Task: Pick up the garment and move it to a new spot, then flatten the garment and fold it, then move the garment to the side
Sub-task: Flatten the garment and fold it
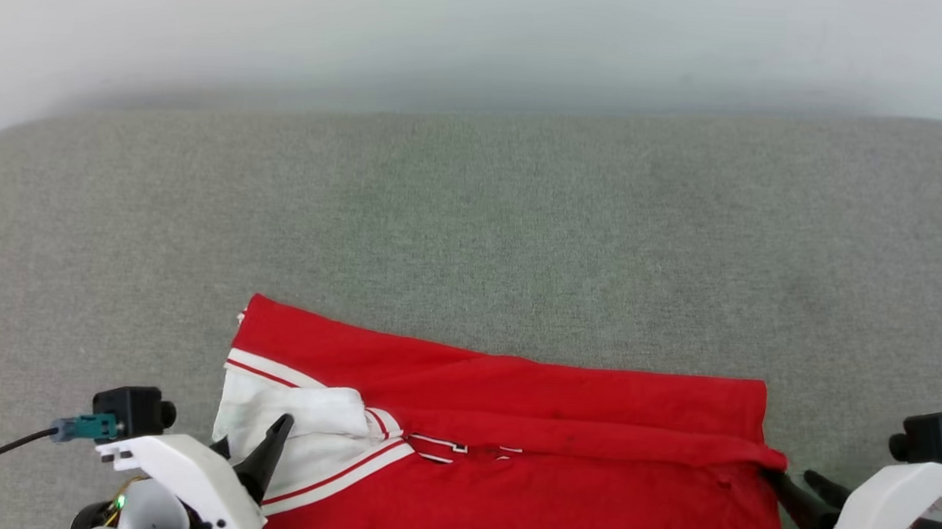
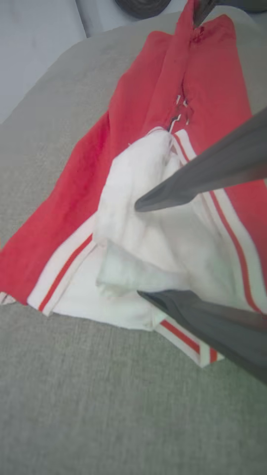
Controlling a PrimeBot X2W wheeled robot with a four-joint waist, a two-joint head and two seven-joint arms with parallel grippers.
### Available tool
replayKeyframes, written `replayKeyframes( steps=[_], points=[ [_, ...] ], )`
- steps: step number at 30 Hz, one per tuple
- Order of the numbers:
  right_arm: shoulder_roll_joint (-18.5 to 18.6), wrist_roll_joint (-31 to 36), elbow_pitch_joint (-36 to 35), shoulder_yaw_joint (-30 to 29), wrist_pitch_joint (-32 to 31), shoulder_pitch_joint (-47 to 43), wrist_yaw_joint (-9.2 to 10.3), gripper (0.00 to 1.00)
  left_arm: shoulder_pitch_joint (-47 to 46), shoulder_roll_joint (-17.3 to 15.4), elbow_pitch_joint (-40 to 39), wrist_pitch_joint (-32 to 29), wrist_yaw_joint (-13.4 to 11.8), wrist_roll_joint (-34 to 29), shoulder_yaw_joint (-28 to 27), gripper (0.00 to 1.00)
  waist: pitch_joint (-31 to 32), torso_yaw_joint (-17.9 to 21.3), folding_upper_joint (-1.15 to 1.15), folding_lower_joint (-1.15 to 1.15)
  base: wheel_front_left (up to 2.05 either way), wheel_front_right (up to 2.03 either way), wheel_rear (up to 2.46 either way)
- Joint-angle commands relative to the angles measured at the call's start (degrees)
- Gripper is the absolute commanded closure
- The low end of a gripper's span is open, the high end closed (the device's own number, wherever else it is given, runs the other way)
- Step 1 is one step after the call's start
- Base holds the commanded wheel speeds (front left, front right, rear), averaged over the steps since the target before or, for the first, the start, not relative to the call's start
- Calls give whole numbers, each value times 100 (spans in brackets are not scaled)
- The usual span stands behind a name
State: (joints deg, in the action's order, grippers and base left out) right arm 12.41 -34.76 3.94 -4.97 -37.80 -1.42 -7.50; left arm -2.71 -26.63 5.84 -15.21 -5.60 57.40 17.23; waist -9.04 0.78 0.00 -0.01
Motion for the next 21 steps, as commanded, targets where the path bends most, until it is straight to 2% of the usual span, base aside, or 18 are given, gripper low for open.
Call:
replayKeyframes(
  steps=[1,7,12,16,21],
  points=[
    [34,23,-120,-27,33,-53,2,0,-76,-5,-54,80,-24,-133,38,0,120,-5,0,1,0,0,0],
    [72,67,-682,-270,-170,-236,3,0,-229,163,-410,591,-274,-702,202,0,442,40,0,1,0,0,0],
    [107,110,-839,-623,-587,-200,2,0,-321,304,-641,1351,-424,-1247,228,0,614,16,0,1,0,0,0],
    [164,219,-812,-887,-961,-168,2,0,-342,395,-782,1983,-531,-1684,269,0,685,-138,0,1,0,0,0],
    [50,274,-761,-1087,-1284,-221,2,0,-303,403,-1048,2456,-611,-2168,423,0,665,-408,0,1,0,0,0]
  ],
)
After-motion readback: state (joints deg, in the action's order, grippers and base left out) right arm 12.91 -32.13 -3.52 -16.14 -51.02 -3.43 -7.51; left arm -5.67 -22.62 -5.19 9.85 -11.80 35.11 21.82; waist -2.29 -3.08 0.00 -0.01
